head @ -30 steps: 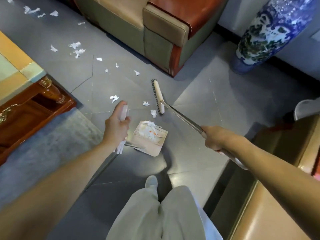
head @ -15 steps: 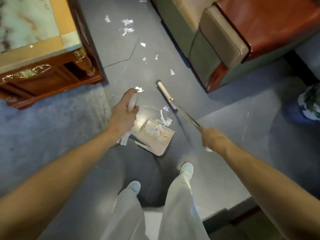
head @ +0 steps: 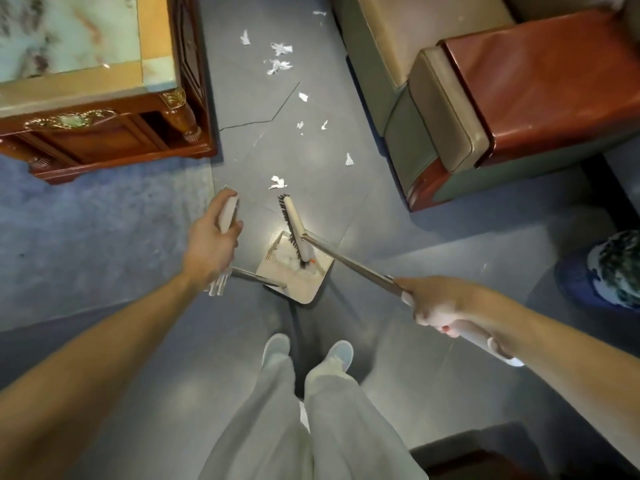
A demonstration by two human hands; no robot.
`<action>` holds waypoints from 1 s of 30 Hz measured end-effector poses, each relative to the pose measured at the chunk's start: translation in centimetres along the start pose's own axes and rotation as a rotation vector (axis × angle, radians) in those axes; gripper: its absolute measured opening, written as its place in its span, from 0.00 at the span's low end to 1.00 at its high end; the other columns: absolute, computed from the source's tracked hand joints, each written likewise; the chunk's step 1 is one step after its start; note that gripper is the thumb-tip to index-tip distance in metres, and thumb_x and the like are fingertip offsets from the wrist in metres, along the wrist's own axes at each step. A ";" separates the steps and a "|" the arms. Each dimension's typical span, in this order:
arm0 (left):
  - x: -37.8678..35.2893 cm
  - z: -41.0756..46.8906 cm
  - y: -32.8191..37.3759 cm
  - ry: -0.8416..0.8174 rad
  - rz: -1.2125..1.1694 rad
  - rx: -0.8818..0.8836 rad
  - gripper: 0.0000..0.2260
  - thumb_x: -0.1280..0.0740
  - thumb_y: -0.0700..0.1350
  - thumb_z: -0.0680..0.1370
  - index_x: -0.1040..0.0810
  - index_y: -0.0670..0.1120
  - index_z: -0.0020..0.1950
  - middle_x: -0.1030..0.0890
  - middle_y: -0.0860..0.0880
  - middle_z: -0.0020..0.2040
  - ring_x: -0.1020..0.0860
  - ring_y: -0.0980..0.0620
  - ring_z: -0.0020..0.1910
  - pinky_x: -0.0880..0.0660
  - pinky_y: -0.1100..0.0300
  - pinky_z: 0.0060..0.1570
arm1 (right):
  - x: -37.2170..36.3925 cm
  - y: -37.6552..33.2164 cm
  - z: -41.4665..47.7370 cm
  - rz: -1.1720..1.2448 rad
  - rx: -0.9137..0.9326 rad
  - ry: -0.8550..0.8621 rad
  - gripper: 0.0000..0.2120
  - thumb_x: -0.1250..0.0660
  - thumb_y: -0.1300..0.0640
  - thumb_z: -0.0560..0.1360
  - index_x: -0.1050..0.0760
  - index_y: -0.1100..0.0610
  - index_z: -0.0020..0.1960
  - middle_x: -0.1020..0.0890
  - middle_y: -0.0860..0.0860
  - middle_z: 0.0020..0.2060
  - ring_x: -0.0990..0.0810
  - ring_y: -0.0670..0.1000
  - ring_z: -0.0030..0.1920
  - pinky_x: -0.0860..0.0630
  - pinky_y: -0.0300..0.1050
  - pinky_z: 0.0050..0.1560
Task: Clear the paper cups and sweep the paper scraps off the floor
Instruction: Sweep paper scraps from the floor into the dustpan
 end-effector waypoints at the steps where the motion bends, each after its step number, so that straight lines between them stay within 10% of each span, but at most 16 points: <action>1: 0.1 0.1 0.1 0.027 -0.012 0.002 0.20 0.38 0.39 0.81 0.32 0.60 0.66 0.25 0.43 0.43 0.29 0.52 0.29 0.28 0.60 0.26 | 0.8 0.5 -0.3 0.005 -0.003 0.004 0.25 0.42 0.70 0.72 0.32 0.51 0.65 0.26 0.52 0.35 0.26 0.50 0.25 0.34 0.36 0.16; 17: 4.5 7.7 1.1 0.165 -0.058 0.058 0.23 0.38 0.40 0.81 0.35 0.56 0.73 0.25 0.46 0.54 0.24 0.52 0.38 0.27 0.65 0.28 | 14.1 -5.0 6.2 0.087 0.062 0.237 0.23 0.46 0.70 0.76 0.35 0.52 0.67 0.27 0.55 0.37 0.26 0.53 0.31 0.30 0.38 0.20; 26: 8.0 17.4 1.8 0.174 -0.075 0.068 0.19 0.37 0.39 0.80 0.32 0.59 0.66 0.25 0.48 0.50 0.24 0.51 0.37 0.26 0.61 0.28 | 21.5 -12.9 16.8 -0.189 0.016 0.287 0.23 0.43 0.66 0.78 0.39 0.59 0.73 0.25 0.59 0.56 0.22 0.59 0.55 0.28 0.44 0.44; 30: 9.4 21.5 2.5 0.170 -0.100 0.053 0.18 0.37 0.37 0.80 0.31 0.60 0.60 0.26 0.50 0.42 0.26 0.53 0.34 0.28 0.64 0.25 | 21.5 -14.6 19.2 -0.173 0.026 0.122 0.25 0.42 0.68 0.76 0.38 0.55 0.72 0.27 0.54 0.42 0.24 0.53 0.37 0.24 0.43 0.31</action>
Point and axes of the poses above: each hand's wrist, its own z-axis towards the middle knuckle, its own x-axis out of the back of the hand, y = z × x, the point moved 7 cm from there along z, towards the middle knuckle
